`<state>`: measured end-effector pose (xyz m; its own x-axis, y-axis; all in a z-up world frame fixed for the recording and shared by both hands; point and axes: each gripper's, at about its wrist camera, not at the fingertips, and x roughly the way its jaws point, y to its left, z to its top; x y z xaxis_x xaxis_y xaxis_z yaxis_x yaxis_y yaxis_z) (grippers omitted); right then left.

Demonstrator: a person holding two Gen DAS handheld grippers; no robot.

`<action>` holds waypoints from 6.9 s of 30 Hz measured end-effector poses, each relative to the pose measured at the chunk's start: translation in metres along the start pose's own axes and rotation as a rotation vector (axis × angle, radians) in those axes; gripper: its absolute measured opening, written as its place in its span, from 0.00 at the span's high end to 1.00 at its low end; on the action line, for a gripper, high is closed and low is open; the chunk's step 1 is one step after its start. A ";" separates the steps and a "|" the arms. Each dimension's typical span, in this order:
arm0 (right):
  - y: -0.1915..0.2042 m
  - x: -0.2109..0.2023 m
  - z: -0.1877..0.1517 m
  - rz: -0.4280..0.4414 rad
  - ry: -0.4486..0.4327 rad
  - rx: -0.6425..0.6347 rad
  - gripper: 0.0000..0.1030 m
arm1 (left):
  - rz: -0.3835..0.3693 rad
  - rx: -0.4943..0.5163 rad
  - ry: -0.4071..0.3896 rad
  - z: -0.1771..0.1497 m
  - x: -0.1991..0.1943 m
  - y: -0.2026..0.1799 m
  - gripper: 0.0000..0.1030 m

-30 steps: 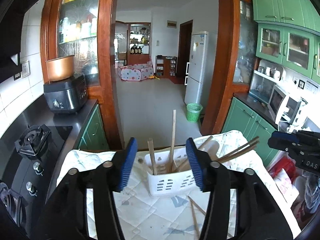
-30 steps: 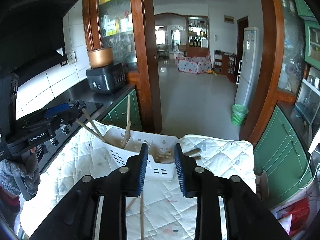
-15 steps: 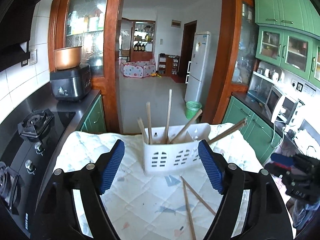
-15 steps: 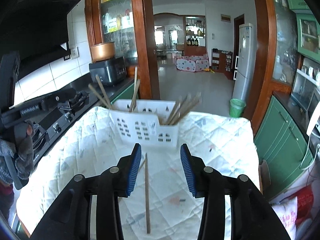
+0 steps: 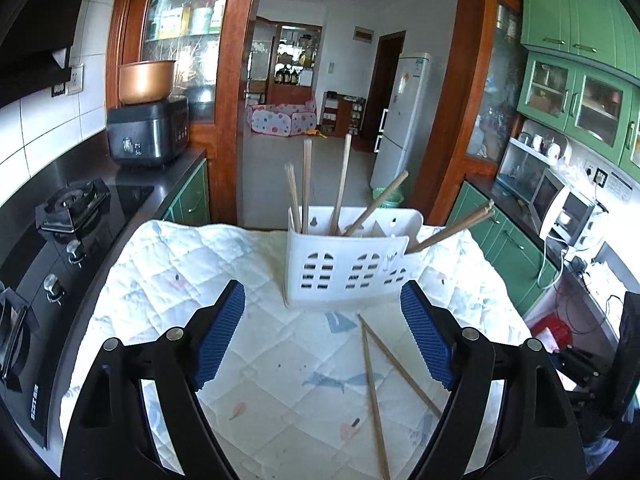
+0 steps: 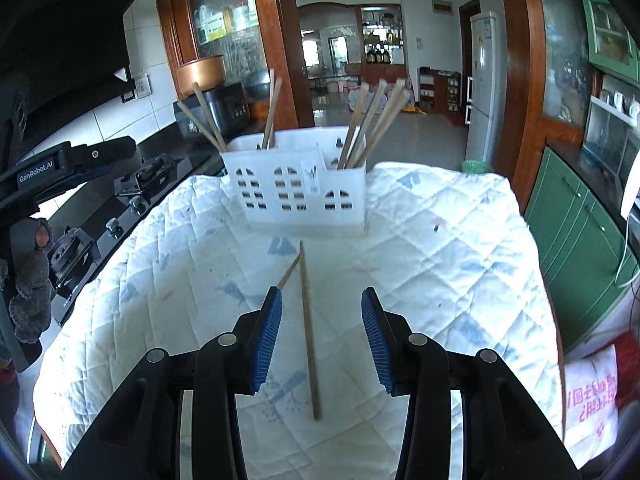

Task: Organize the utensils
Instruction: 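Pull both open grippers back above the two remaining chopsticks, then lower both open grippers down onto the two loose chopsticks, then close the right gripper on one chopstick while the left gripper closes on the other, then lift both chopsticks off the cloth and carry them over the white holder, then lower both chopsticks into the white holder with both grippers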

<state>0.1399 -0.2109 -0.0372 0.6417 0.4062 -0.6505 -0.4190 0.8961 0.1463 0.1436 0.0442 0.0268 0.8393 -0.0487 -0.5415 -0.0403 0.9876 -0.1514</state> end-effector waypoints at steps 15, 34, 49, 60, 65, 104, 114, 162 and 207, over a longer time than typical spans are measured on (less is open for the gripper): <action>0.001 0.026 -0.038 0.010 0.076 0.053 0.60 | 0.006 -0.035 0.082 -0.039 0.016 0.006 0.21; 0.000 0.040 -0.053 0.000 0.110 0.063 0.64 | 0.005 -0.043 0.142 -0.067 0.025 0.009 0.21; 0.008 0.076 -0.062 0.011 0.190 0.011 0.77 | 0.016 -0.050 0.217 -0.099 0.034 0.017 0.21; 0.014 0.096 -0.068 -0.024 0.237 -0.038 0.87 | 0.013 -0.040 0.247 -0.111 0.038 0.015 0.21; 0.016 0.095 -0.071 -0.046 0.230 -0.067 0.92 | 0.004 -0.035 0.264 -0.117 0.041 0.012 0.21; 0.012 0.009 -0.021 0.018 0.029 0.002 0.94 | -0.080 0.040 0.402 -0.160 0.103 -0.051 0.73; 0.012 0.001 -0.014 0.016 0.010 0.010 0.93 | -0.045 0.069 0.394 -0.155 0.105 -0.050 0.95; 0.016 -0.048 0.163 0.086 -0.119 -0.098 0.94 | -0.144 0.138 0.020 0.068 0.010 -0.025 0.95; -0.005 0.053 0.191 0.006 -0.080 -0.061 0.93 | -0.035 0.153 0.064 0.101 0.073 -0.016 0.94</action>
<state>0.2993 -0.1599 0.0700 0.6872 0.4265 -0.5881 -0.4596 0.8822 0.1028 0.2606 0.0403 0.0732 0.8021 -0.0882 -0.5906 0.0757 0.9961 -0.0460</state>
